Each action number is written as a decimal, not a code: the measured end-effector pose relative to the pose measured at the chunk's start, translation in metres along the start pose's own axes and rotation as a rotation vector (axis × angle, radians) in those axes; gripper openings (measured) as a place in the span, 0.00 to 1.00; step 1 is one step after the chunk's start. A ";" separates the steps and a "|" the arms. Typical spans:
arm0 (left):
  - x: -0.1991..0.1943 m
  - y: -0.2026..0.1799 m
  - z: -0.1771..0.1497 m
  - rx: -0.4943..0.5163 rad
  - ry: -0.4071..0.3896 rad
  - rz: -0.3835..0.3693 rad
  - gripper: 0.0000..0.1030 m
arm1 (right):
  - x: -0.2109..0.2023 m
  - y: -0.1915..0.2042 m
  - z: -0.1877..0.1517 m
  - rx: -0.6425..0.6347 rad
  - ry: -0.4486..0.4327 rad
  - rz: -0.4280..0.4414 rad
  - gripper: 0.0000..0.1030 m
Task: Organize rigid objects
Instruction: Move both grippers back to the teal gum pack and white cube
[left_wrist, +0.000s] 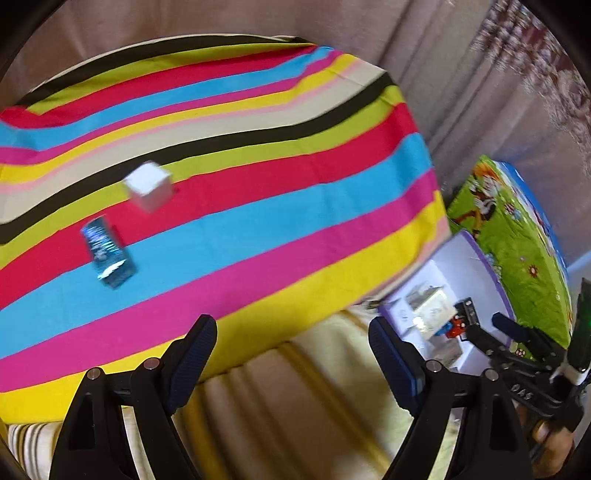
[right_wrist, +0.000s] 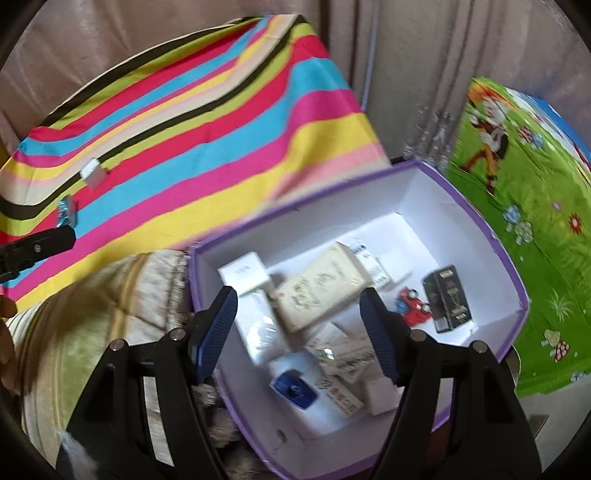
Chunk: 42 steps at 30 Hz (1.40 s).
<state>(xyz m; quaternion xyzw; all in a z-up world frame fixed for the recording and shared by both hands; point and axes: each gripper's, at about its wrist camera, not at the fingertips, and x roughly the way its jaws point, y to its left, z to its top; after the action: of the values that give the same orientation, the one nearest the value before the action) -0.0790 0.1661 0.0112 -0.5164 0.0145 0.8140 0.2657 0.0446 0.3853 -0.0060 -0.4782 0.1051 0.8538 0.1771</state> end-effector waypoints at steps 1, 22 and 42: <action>-0.002 0.010 -0.001 -0.008 -0.004 0.006 0.83 | -0.001 0.005 0.002 -0.012 -0.005 0.007 0.70; -0.008 0.138 0.014 0.068 -0.035 0.089 0.83 | 0.010 0.111 0.041 -0.204 -0.037 0.108 0.70; 0.044 0.148 0.051 0.413 0.093 0.023 0.83 | 0.055 0.194 0.091 -0.354 0.000 0.190 0.70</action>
<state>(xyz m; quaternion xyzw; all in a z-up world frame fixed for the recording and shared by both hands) -0.2020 0.0728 -0.0397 -0.4877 0.1990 0.7721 0.3555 -0.1303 0.2507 -0.0034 -0.4898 -0.0017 0.8718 0.0089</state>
